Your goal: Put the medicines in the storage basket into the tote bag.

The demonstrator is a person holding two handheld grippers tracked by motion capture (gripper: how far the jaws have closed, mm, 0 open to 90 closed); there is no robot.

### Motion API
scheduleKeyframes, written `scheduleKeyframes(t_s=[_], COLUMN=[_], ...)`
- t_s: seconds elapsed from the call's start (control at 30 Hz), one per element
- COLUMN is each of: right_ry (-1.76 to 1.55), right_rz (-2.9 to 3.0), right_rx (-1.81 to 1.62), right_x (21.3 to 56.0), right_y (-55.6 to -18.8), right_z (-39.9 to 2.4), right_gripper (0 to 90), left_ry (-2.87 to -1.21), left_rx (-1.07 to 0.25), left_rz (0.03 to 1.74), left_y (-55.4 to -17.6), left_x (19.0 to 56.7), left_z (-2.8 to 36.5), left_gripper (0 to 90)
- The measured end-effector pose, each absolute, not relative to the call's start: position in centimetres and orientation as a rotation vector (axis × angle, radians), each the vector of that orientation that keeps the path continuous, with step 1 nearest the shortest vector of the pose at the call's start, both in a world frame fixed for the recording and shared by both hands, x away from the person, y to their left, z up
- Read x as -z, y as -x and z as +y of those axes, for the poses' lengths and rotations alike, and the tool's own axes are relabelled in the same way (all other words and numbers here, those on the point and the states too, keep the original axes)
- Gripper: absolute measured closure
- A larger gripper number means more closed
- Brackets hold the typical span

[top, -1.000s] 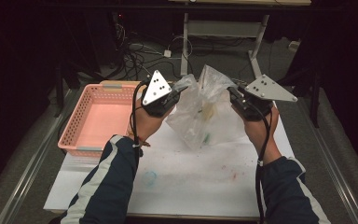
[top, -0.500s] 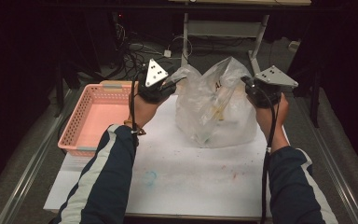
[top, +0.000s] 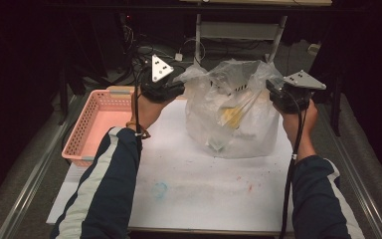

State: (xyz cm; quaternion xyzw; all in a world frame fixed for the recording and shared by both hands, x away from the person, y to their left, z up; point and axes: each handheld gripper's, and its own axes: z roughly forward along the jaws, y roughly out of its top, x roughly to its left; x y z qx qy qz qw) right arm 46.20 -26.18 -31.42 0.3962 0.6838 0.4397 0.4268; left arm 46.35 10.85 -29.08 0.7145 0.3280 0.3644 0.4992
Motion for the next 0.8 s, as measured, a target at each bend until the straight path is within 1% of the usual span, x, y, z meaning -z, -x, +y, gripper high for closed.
scheduleKeyframes(t_s=[0.1,0.2,0.3,0.43,0.47,0.5,0.53,0.57,0.6,0.63,0.7,0.73,0.8], right_ry=[-0.978,-0.955,-0.936,-0.916,-0.913,-0.905,-0.905,-0.917,-0.924,-0.932,-0.955,-0.967,-0.981], right_rz=[1.713,1.7,1.676,1.67,1.667,1.676,1.69,1.699,1.713,1.729,1.738,1.741,1.756], right_rx=[-1.137,-1.178,-1.191,-1.192,-1.184,-1.186,-1.179,-1.166,-1.163,-1.166,-1.15,-1.145,-1.138], right_x=[31.2,30.7,30.2,30.1,30.2,30.3,30.5,30.6,30.8,30.9,31.4,31.6,32.1], right_y=[-45.7,-44.8,-44.1,-43.4,-43.3,-43.3,-43.4,-43.6,-43.8,-44.0,-44.5,-44.7,-45.2], right_z=[-26.4,-26.5,-26.5,-26.3,-26.2,-26.2,-26.2,-26.1,-26.2,-26.2,-26.3,-26.4,-26.6], right_gripper=[49.3,40.0,36.8,36.7,39.7,45.4,46.0,48.9,53.6,55.2,64.8,71.9,80.0], left_ry=[-1.719,-1.695,-1.7,-1.743,-1.74,-1.738,-1.732,-1.725,-1.717,-1.718,-1.73,-1.737,-1.768], left_rx=[-0.852,-0.834,-0.838,-0.901,-0.937,-0.941,-0.93,-0.931,-0.933,-0.929,-0.935,-0.934,-0.902], left_rz=[0.821,0.829,0.819,0.794,0.798,0.806,0.815,0.824,0.832,0.825,0.825,0.828,0.832], left_y=[-46.5,-46.4,-46.2,-45.9,-46.0,-46.2,-46.5,-46.8,-47.0,-47.2,-47.7,-47.9,-48.3], left_x=[28.7,28.3,27.7,27.4,27.2,26.9,26.5,26.1,25.7,25.3,24.8,24.8,25.1], left_z=[11.3,11.5,11.2,10.7,10.7,10.8,10.9,11.1,11.2,11.3,11.4,11.3,11.0], left_gripper=[35.4,35.4,35.2,35.4,36.0,37.1,39.2,42.4,43.6,49.4,56.6,59.9,61.8])
